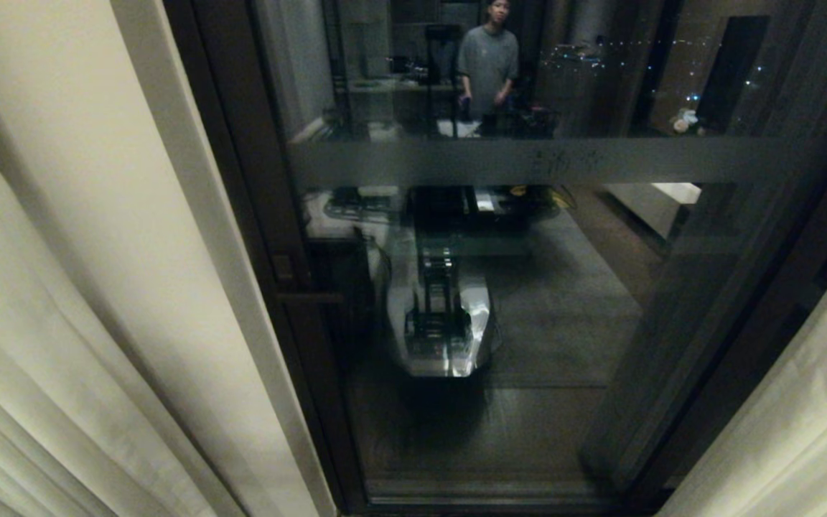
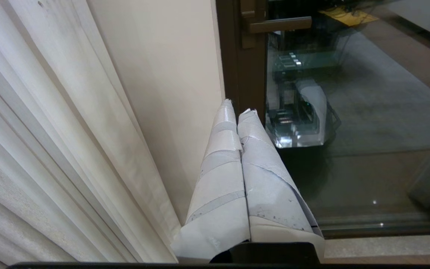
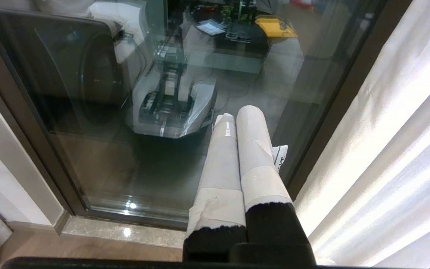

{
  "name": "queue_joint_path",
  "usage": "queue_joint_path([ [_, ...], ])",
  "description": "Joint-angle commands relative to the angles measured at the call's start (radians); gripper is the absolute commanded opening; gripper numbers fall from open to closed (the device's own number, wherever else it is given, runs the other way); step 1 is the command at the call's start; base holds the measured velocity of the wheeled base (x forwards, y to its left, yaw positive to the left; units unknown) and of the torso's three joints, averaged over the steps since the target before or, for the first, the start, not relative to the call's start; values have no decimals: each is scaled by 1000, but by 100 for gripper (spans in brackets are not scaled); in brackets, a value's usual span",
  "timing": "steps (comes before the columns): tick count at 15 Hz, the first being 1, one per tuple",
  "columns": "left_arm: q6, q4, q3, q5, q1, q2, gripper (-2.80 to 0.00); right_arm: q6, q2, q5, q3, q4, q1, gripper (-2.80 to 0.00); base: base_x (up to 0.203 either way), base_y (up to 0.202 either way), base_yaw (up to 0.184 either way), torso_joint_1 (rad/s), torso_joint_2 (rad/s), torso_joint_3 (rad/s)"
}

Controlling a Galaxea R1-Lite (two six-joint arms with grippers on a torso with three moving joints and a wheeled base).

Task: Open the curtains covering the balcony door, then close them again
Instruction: Pull the inner curtains open on both sides

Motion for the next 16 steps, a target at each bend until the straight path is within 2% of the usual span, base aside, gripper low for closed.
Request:
queue_joint_path([
  [1, 0, 0, 0, 0, 0, -2, -280, -1, 0, 1, 0, 0, 0, -280, 0, 0, 0, 0, 0, 0],
  [9, -7, -1, 0, 1, 0, -2, -280, -1, 0, 1, 0, 0, 0, -280, 1, -8, 2, 0, 0, 0],
  [16, -4, 2, 0, 1, 0, -2, -280, -1, 0, 1, 0, 0, 0, -280, 0, -176, 1, 3, 2, 4],
])
